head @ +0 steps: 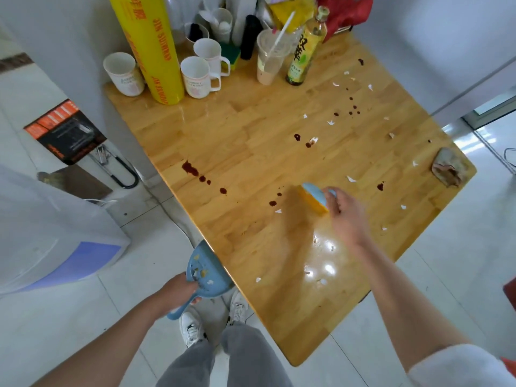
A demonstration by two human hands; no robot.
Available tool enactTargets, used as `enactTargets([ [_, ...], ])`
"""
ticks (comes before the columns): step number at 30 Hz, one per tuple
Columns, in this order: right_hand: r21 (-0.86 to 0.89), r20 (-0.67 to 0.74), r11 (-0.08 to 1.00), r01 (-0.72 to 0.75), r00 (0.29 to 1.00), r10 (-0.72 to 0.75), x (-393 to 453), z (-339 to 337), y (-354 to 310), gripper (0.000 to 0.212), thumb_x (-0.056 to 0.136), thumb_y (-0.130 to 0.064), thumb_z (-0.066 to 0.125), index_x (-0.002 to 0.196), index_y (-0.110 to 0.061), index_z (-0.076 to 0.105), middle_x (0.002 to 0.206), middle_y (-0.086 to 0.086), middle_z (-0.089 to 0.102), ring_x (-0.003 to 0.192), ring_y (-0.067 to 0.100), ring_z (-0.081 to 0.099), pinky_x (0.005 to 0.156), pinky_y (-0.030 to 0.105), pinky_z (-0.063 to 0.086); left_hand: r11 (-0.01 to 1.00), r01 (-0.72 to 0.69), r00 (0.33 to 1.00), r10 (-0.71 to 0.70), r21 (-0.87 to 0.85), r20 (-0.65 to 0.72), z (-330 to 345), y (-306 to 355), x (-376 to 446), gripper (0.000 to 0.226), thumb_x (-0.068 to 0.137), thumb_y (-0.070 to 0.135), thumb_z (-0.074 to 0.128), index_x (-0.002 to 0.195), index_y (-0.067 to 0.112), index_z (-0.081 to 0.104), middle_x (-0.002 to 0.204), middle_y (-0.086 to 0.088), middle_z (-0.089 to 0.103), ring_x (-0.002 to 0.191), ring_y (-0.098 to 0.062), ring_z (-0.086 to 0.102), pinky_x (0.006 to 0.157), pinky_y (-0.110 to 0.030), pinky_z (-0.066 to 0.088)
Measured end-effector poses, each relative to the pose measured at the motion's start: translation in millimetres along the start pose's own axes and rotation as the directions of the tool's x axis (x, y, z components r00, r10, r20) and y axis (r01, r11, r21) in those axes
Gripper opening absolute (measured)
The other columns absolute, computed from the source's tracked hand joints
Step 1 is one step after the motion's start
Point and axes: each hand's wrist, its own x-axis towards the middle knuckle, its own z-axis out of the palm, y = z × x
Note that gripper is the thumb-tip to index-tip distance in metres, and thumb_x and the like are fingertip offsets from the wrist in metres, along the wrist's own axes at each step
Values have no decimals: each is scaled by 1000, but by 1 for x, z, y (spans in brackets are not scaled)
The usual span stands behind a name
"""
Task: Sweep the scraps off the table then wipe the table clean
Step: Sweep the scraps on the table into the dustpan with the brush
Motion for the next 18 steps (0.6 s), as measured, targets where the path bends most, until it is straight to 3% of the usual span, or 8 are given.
enactTargets([
  [3, 21, 54, 993, 115, 992, -116, -33, 5, -6, 25, 104, -17, 49, 118, -10, 68, 107, 3, 72, 76, 12, 59, 65, 13, 36, 1000, -9, 1000, 9, -27, -2, 0, 5, -4, 21, 83, 29, 55, 88, 15, 69, 78, -5, 74, 69, -17, 67, 64, -26, 52],
  [6, 31, 93, 991, 133, 986, -135, -52, 6, -14, 24, 104, -18, 48, 115, -13, 69, 102, -4, 71, 69, 3, 54, 63, 4, 35, 999, -10, 1000, 10, -38, -4, -1, 5, -6, 26, 79, 30, 53, 88, 11, 69, 80, -10, 74, 69, -19, 66, 67, -29, 52],
  [10, 32, 79, 989, 141, 986, -144, -57, 5, -23, 23, 104, -20, 49, 113, -14, 69, 91, -9, 67, 64, 1, 53, 60, 3, 33, 1000, -15, 1000, 15, -5, 3, -3, 3, -8, 21, 84, 21, 54, 91, 8, 68, 74, -6, 72, 64, -16, 63, 65, -27, 51],
  [14, 16, -15, 998, 68, 998, -67, -48, 7, -30, 25, 105, -18, 47, 114, -10, 69, 98, 0, 71, 67, 12, 53, 57, 10, 33, 999, -37, 999, 37, 33, 11, -8, -4, -11, 14, 87, 13, 53, 80, 12, 65, 68, -2, 70, 58, -13, 62, 60, -23, 49],
  [18, 38, 44, 986, 161, 986, -163, -61, 22, -49, 22, 103, -15, 51, 112, -9, 70, 89, -3, 68, 59, 3, 52, 57, 5, 33, 996, -51, 999, 50, 74, 7, -11, -8, -11, 20, 89, 8, 51, 74, 14, 63, 62, 2, 67, 53, -9, 60, 56, -20, 47],
])
